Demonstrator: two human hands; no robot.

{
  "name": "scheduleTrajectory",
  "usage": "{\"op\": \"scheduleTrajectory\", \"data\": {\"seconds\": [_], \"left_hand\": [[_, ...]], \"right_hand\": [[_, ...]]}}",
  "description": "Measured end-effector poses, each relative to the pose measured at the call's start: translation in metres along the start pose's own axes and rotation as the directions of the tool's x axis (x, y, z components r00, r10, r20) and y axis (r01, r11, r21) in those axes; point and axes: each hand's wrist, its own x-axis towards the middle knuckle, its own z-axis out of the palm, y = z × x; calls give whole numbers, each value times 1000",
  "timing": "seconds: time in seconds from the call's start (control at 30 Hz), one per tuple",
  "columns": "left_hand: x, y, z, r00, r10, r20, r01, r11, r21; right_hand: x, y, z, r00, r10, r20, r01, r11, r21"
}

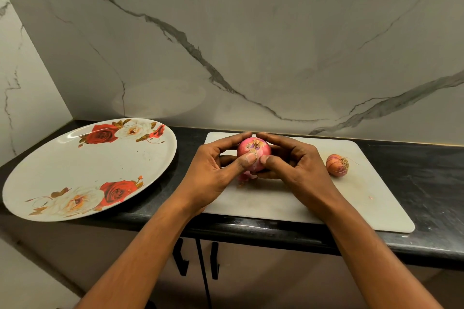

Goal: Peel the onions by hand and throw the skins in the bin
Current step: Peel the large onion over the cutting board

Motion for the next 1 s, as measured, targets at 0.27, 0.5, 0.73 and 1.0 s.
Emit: {"op": "scheduleTrajectory", "data": {"seconds": [0.27,0.5,0.73,1.0], "left_hand": [[0,0,0,1000,-8,-3,8,1000,-2],[-1,0,-3,1000,-9,-4,9,998,63],[-1,1,-2,1000,-16,-17,17,999,47],[0,3,0,997,-2,-72,5,999,46]], "right_hand": [[2,1,1,1000,-9,-16,8,999,-41],[0,0,0,1000,5,13,-5,1000,-21],[1,1,1,1000,-29,3,29,997,-75],[-1,-1,1,1000,-24,-1,24,998,-51]]}}
